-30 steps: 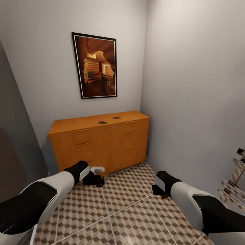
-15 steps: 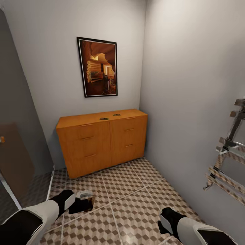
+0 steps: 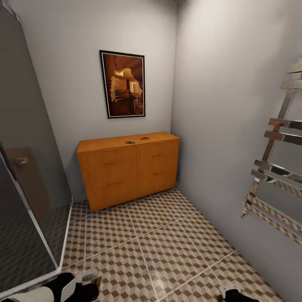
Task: Take the four mousetraps from the cabinet in the bathroom and place them on the bathroom floor. Make sure all four end up on the same floor surface, and ensure that at least two of them are either under or directly next to the same bathroom sink.
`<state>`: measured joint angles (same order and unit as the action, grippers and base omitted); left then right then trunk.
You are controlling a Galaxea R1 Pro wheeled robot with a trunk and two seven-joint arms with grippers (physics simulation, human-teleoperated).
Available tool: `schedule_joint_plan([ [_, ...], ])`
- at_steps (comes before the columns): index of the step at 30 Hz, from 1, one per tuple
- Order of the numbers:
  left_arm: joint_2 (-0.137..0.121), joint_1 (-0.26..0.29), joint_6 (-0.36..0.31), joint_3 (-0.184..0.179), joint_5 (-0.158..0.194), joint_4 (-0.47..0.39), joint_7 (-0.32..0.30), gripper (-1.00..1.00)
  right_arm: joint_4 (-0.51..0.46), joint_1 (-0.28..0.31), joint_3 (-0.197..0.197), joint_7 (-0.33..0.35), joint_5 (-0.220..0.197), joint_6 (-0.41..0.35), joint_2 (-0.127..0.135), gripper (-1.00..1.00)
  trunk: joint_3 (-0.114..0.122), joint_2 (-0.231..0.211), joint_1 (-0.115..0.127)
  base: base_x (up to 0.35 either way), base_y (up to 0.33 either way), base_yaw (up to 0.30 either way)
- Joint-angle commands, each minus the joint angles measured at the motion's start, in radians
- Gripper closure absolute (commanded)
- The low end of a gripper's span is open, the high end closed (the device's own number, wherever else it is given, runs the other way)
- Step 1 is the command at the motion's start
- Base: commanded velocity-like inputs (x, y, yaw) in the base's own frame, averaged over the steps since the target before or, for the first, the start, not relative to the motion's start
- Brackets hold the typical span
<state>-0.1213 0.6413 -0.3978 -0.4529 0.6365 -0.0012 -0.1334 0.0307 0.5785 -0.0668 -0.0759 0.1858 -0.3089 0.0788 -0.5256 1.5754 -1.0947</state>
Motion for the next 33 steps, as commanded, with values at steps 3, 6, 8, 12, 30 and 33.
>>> schedule_joint_plan([
  [3,-0.007,-0.034,0.013,-0.005,0.014,0.0,0.031,1.0,0.002,-0.03,-0.008,-0.001,0.008,0.008,0.012,1.0,-0.001,0.001,0.001,-0.347,0.0,0.0],
  [6,-0.011,-0.073,0.044,-0.004,0.04,0.0,0.056,1.0,0.003,-0.059,-0.011,0.0,0.002,0.014,0.017,1.0,-0.001,0.001,0.001,-0.347,0.0,0.0],
  [8,-0.014,-0.094,0.069,-0.005,0.077,0.0,0.064,1.0,0.003,-0.085,-0.013,0.001,-0.006,0.021,0.018,1.0,-0.001,0.001,0.001,-0.347,0.0,0.0],
  [12,-0.014,-0.109,0.083,-0.006,0.107,0.0,0.068,1.0,0.003,-0.114,-0.013,0.002,-0.029,0.062,0.017,1.0,-0.001,0.001,0.001,-0.348,0.0,0.0],
  [30,-0.003,-0.173,0.094,-0.006,0.115,-0.005,0.069,1.0,0.003,-0.182,-0.013,0.003,-0.045,0.185,0.009,1.0,0.003,0.001,0.001,-0.153,0.0,-0.1],
  [33,-0.004,-0.173,0.092,-0.004,0.116,-0.007,0.069,1.0,0.003,-0.183,-0.013,0.004,-0.045,0.191,0.008,1.0,0.003,0.001,0.001,0.0,0.0,-0.193],
])
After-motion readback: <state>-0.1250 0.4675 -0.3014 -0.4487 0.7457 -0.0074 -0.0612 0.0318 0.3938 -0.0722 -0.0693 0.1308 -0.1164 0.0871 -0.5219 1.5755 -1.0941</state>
